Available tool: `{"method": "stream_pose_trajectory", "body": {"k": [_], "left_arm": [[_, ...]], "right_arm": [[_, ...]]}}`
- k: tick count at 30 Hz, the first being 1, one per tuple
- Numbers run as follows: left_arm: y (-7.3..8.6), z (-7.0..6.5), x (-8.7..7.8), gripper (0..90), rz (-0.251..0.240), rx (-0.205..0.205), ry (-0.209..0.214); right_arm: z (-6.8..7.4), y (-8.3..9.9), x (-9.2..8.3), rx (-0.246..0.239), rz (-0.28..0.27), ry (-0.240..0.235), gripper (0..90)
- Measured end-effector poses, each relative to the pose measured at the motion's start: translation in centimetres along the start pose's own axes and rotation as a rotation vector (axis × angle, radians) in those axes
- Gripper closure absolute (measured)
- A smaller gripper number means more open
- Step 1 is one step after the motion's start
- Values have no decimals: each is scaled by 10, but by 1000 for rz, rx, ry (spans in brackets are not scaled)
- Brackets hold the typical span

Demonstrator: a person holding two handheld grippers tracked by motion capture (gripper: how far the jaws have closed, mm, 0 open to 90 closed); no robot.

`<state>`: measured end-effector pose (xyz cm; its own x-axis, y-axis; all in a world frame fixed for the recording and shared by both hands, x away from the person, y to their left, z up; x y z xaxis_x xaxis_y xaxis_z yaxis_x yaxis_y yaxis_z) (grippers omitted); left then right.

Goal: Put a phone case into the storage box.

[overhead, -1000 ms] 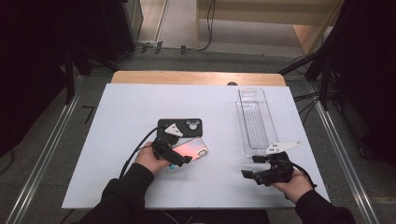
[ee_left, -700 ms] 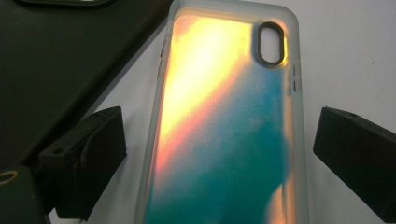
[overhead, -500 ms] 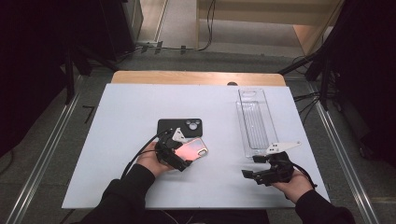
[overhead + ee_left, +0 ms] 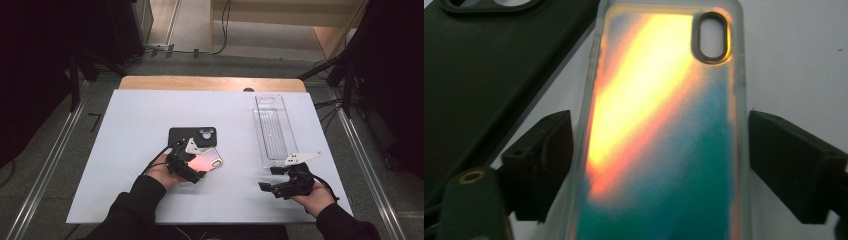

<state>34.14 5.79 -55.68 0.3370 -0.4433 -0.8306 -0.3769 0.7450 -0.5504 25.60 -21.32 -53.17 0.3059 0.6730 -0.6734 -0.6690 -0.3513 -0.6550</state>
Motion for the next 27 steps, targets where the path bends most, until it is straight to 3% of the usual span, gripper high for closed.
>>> {"method": "stream_pose_trajectory", "body": {"k": [13,16,22,25,27], "left_arm": [[-1,1,-1,173,8,11,10],[-3,0,-2,173,19,30,11],[-9,2,-12,172,-7,1,25],[-15,3,-25,172,-39,-45,55],[-16,4,-29,172,-47,-50,53]], "right_arm": [[1,0,-1,-9,-9,-6,196],[3,-1,-2,-25,-21,-15,208],[3,-2,-3,-22,-31,-14,207],[3,-3,-4,-22,-41,-16,205],[3,-3,-5,-22,-43,-18,204]]}}
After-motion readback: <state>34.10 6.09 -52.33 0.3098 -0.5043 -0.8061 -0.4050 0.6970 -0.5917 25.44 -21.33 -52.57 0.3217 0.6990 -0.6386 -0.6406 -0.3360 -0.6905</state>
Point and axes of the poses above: each handheld gripper's, and its own axes: x roughly forward along the jaws, y roughly out of its underside, z roughly to its left, the point moved 7 cm from there along x, roughly forward along the jaws, and after that the axes turned 4 degrees about -y, right-handed, at the moved point
